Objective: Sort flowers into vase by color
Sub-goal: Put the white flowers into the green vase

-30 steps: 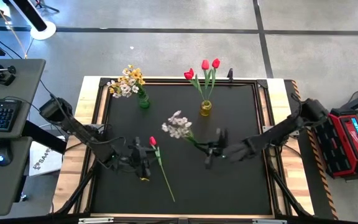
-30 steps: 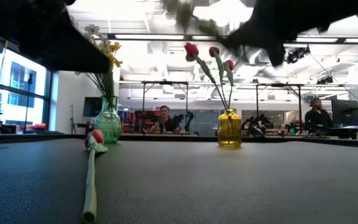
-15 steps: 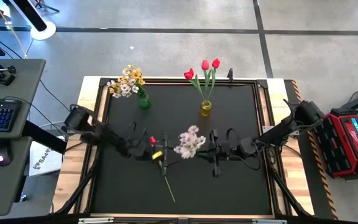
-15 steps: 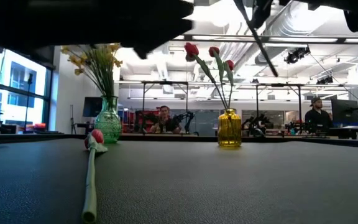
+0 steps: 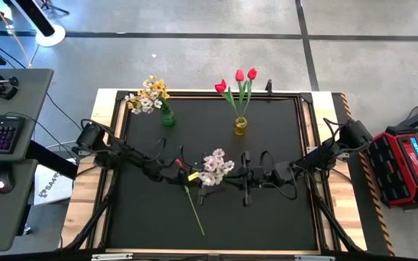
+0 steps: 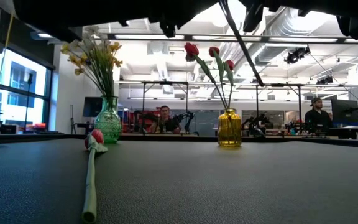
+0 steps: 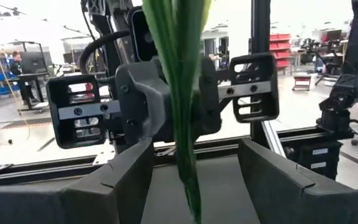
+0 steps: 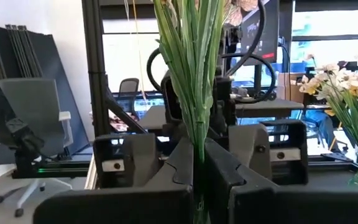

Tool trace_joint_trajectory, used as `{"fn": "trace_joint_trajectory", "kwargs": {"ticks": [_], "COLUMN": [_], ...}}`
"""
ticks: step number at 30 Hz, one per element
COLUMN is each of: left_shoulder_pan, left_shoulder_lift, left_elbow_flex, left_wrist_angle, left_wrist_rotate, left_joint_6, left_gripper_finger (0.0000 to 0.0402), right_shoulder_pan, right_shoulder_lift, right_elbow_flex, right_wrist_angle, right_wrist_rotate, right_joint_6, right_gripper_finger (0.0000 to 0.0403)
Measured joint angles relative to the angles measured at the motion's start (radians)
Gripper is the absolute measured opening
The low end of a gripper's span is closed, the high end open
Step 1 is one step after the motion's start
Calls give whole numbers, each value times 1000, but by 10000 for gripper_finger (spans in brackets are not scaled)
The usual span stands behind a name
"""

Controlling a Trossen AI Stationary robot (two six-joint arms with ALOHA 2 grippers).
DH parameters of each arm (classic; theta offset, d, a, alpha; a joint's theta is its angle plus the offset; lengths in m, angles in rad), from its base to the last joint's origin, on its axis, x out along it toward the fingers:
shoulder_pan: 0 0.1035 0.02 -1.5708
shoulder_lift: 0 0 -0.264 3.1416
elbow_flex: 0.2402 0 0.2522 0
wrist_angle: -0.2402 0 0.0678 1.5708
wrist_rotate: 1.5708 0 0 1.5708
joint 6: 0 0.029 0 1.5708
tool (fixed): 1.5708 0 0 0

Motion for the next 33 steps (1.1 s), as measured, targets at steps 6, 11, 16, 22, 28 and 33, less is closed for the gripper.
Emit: {"fn": "trace_joint_trajectory", "kwargs": {"ticks": [6, 11, 16, 22, 28, 33], "left_shoulder_pan": [1, 1, -3, -8, -34, -43], "left_shoulder_lift": [0, 0, 0, -3, -4, -3], "left_elbow_flex": [37, 46, 45, 45, 48, 50], "left_wrist_angle": [-12, -13, -20, -62, -93, -115], "left_wrist_rotate": [0, 0, -7, -25, -74, -87], "left_joint_6": [8, -1, -9, -48, -53, -50], "left_gripper_finger": [182, 133, 77, 54, 55, 55], "right_shoulder_pan": [0, 2, 2, 4, 13, 16], "right_shoulder_lift": [0, -1, -2, -10, -10, -13], "right_elbow_flex": [0, 0, 0, -1, -1, -1], "right_wrist_angle": [1, -24, -45, -68, -77, -85], "right_wrist_rotate": [0, -1, 0, 2, -5, -8], "right_joint_6": [-8, 2, 35, 36, 23, 19], "right_gripper_finger": [0, 0, 4, 46, 48, 48]}}
